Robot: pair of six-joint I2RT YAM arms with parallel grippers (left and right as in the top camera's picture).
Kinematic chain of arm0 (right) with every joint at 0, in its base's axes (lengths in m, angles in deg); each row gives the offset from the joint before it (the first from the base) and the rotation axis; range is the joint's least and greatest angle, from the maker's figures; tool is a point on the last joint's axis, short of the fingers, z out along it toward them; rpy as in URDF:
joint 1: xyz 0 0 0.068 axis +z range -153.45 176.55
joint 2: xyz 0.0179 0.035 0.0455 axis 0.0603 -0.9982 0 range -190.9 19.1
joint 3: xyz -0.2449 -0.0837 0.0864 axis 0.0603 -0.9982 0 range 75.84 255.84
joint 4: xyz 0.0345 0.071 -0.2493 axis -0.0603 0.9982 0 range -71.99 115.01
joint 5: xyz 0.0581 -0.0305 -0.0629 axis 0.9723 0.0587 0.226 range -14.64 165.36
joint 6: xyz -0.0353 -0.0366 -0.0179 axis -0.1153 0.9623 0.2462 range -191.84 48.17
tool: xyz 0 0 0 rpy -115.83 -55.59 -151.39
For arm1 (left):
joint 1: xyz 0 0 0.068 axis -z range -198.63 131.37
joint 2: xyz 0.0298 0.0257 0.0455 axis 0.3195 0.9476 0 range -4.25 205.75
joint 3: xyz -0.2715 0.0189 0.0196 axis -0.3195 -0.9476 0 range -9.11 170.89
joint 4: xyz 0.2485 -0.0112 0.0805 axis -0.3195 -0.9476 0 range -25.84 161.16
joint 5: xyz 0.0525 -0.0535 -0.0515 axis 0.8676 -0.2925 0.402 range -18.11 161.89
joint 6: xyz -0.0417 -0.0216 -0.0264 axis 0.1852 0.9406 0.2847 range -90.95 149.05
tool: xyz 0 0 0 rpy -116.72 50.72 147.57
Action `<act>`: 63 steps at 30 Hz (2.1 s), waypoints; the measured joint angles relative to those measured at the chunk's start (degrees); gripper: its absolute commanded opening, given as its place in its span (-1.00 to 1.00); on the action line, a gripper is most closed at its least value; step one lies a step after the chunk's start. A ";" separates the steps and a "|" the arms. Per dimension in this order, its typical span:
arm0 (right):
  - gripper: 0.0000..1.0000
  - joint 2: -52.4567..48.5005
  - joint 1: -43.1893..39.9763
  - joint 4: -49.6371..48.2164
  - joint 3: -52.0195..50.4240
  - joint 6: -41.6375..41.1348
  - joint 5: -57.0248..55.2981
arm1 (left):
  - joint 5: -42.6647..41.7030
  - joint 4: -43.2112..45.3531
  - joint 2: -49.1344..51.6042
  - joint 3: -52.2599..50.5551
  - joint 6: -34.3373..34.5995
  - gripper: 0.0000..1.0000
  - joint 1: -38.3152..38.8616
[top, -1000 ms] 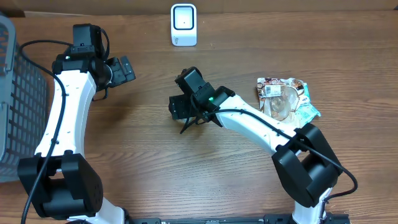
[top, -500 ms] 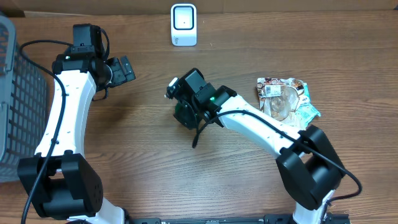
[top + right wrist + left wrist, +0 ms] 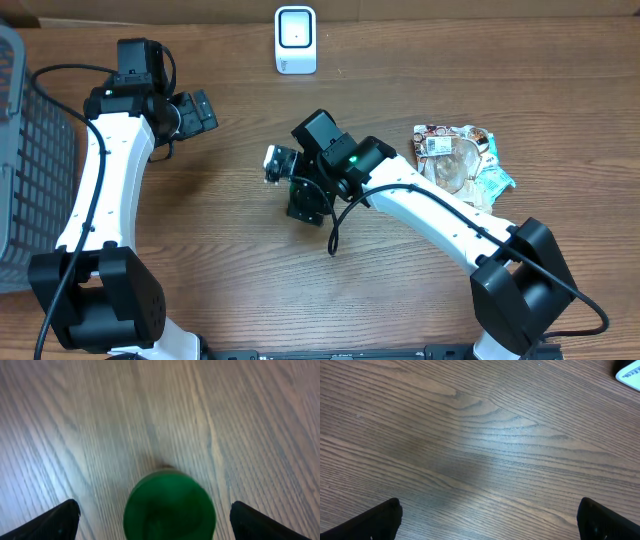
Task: Scan the item barcode
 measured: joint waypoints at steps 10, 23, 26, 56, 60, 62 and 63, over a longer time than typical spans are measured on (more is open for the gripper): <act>1.00 0.02 -1.22 -2.86 0.00 -43.98 -3.21 | 0.00 0.02 0.00 0.00 0.00 1.00 0.00; 0.97 -2.56 0.94 -2.51 0.00 -67.47 -10.75 | 0.00 0.04 0.00 0.00 0.00 0.99 0.00; 0.72 -3.37 0.94 -0.92 -0.02 -66.69 -11.10 | 0.00 0.04 0.00 0.00 0.00 1.00 0.00; 0.13 -4.50 -0.13 1.73 0.35 -58.31 -6.49 | 0.02 0.11 0.00 0.00 0.00 0.99 0.00; 0.17 -0.85 -2.99 1.31 1.60 -46.42 6.88 | 0.00 0.11 0.00 0.00 0.00 0.99 0.00; 0.22 2.71 -5.42 1.27 2.16 -39.21 17.94 | 0.00 0.11 0.00 0.00 0.00 1.00 0.00; 0.24 4.76 -7.32 1.27 2.47 -35.65 24.28 | 0.02 0.11 0.00 0.00 0.00 0.99 0.00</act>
